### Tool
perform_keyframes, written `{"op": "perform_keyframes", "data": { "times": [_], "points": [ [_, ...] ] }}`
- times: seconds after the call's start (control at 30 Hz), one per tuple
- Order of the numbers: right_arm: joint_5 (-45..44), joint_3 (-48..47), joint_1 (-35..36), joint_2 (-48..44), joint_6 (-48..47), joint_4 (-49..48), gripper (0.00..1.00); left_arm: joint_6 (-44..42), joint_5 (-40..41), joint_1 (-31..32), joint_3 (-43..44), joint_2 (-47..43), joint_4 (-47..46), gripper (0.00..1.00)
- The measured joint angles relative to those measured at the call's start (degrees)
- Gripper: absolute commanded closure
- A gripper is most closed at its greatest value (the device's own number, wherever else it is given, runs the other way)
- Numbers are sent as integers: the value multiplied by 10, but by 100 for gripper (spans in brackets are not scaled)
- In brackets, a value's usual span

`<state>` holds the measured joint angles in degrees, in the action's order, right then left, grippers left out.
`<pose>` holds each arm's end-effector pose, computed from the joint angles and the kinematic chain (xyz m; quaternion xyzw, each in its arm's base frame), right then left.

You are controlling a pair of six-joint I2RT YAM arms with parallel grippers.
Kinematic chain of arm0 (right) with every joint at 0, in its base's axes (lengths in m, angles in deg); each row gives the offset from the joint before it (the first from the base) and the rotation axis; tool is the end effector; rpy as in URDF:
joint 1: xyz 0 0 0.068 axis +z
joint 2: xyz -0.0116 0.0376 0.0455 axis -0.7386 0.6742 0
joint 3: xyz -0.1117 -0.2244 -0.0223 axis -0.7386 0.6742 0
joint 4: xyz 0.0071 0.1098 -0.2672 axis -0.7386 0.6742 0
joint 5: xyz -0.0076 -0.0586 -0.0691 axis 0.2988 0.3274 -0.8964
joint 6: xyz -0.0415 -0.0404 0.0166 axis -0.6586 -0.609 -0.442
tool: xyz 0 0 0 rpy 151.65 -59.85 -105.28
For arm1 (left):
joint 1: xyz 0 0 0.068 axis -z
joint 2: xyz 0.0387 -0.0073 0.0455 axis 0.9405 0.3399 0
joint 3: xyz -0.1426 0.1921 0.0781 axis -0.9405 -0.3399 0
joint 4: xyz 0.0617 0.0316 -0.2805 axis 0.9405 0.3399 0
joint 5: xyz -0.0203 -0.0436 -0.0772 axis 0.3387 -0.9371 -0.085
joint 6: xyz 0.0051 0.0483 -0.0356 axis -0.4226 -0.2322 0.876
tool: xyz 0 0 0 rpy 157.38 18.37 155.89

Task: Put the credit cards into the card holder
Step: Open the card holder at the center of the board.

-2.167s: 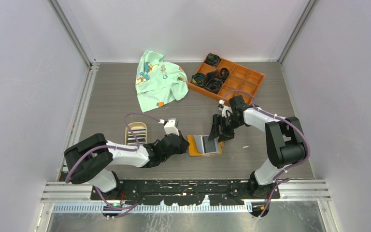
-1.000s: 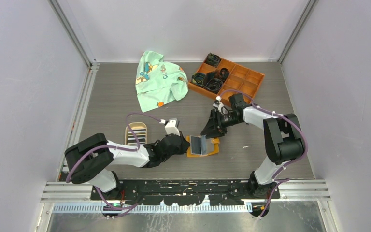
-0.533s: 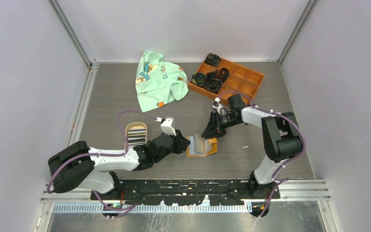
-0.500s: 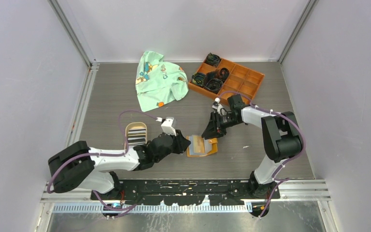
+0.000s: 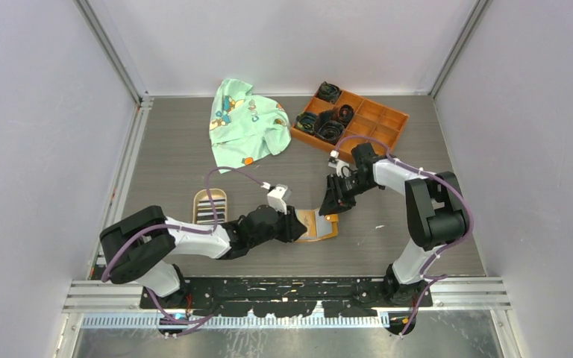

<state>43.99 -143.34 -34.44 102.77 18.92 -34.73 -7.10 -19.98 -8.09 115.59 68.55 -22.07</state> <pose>0.2955 0.1034 0.1049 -0.1008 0.9030 0.4170 0.0245 0.1532 -0.2748 0.1065 0.0947 0.8403 -0.3855 0.3694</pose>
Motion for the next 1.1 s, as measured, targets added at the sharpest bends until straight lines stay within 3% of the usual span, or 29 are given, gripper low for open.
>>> {"op": "perform_keyframes", "data": {
  "times": [0.4, 0.7, 1.1],
  "points": [
    [-65, -25, 0, -38, -131, 77, 61, -24, -31, -1, 25, 13, -22, 69],
    [-114, -25, 10, -36, -148, 86, 64, -35, -8, -14, 26, -19, 72, 45],
    [-237, -54, 73, 21, -150, 104, 64, 2, -47, -42, 5, -38, 93, 51]
  ]
}}
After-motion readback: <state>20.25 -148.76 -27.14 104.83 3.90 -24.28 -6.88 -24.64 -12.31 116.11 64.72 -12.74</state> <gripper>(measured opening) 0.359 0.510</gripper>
